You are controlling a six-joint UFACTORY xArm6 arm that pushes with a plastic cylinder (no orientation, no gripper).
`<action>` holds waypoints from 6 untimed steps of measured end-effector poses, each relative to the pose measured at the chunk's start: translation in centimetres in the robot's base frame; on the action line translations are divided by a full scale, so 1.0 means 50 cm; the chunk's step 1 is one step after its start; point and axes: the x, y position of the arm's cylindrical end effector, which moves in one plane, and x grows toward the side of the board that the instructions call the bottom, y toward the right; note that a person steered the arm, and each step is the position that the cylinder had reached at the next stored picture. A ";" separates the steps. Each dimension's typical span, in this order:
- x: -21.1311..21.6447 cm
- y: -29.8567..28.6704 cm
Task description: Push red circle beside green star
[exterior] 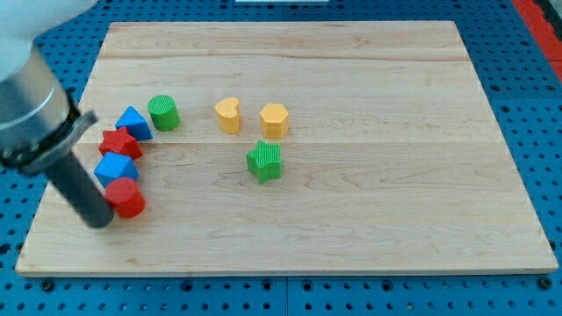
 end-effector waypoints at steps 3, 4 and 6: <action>-0.066 0.179; -0.004 0.172; -0.007 -0.127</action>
